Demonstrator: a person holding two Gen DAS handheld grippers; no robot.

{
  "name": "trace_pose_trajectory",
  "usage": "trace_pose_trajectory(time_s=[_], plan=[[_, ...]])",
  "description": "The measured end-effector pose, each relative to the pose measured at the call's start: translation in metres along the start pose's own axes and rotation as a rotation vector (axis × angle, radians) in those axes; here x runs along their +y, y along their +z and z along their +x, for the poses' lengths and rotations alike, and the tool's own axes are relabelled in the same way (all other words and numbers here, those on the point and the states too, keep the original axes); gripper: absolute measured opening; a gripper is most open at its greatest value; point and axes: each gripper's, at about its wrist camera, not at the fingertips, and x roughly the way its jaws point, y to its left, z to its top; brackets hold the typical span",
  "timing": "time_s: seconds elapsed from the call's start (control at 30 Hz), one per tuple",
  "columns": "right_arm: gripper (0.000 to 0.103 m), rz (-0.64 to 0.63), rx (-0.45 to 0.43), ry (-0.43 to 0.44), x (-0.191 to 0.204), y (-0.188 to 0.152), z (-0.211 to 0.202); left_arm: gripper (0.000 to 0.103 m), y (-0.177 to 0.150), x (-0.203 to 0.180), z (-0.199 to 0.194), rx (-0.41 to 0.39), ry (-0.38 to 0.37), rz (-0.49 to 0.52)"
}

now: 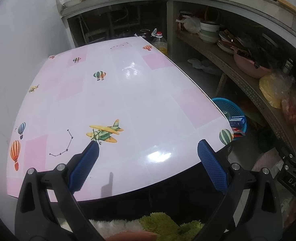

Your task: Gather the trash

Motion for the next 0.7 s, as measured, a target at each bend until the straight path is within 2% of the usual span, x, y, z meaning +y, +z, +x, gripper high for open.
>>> trace_pose_trajectory(time_s=[0.43, 0.7], plan=[[0.096, 0.012, 0.011, 0.002, -0.002, -0.007, 0.0, 0.094, -0.002, -0.019, 0.0, 0.03, -0.074, 0.021], [0.096, 0.016, 0.008, -0.004, -0.008, -0.007, 0.0, 0.094, -0.004, -0.022, -0.002, 0.033, -0.088, 0.023]])
